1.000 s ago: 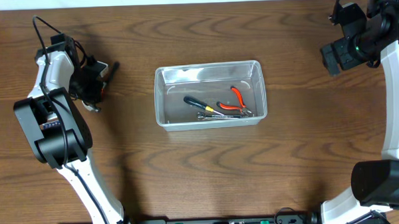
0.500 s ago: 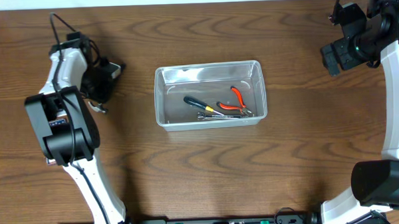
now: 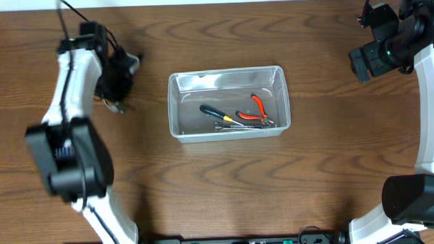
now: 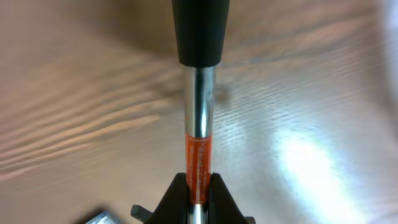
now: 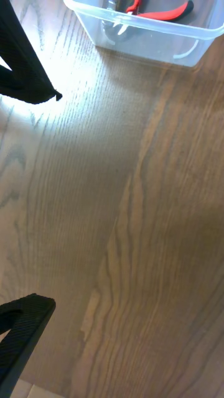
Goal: Pack container
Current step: 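Carry the hammer with the left gripper and release into the container, then move the left gripper to the blue screwdriver set and grasp it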
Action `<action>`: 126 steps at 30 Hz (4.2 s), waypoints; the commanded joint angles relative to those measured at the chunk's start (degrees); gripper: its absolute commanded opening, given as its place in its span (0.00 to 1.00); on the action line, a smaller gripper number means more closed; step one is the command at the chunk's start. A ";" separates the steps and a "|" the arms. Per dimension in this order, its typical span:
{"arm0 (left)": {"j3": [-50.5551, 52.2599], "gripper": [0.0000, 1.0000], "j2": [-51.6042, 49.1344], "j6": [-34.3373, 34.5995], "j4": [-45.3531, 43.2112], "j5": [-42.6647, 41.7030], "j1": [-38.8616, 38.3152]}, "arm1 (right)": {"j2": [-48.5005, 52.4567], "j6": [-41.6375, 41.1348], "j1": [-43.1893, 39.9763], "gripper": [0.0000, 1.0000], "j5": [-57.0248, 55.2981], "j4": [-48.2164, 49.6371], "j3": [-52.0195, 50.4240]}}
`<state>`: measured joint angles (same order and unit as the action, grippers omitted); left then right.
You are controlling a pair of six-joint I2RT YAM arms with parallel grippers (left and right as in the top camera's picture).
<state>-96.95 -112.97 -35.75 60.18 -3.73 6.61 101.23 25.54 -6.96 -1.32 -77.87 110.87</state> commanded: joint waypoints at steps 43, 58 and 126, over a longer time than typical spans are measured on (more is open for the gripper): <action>-1.95 0.98 -9.42 -13.22 0.74 -0.50 -32.72 | 0.02 -1.11 -0.09 0.99 0.28 -0.81 -0.28; -4.87 0.98 18.18 -6.21 6.78 6.84 -31.01 | 0.02 -4.33 -0.07 0.99 0.31 0.48 -0.28; 32.76 0.98 12.98 6.84 -23.50 0.33 28.76 | 0.02 -5.38 -0.13 0.99 5.18 -0.59 -0.28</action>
<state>-66.85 -99.68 -24.82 38.98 -2.85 35.20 101.23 21.08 -6.96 3.22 -78.24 110.87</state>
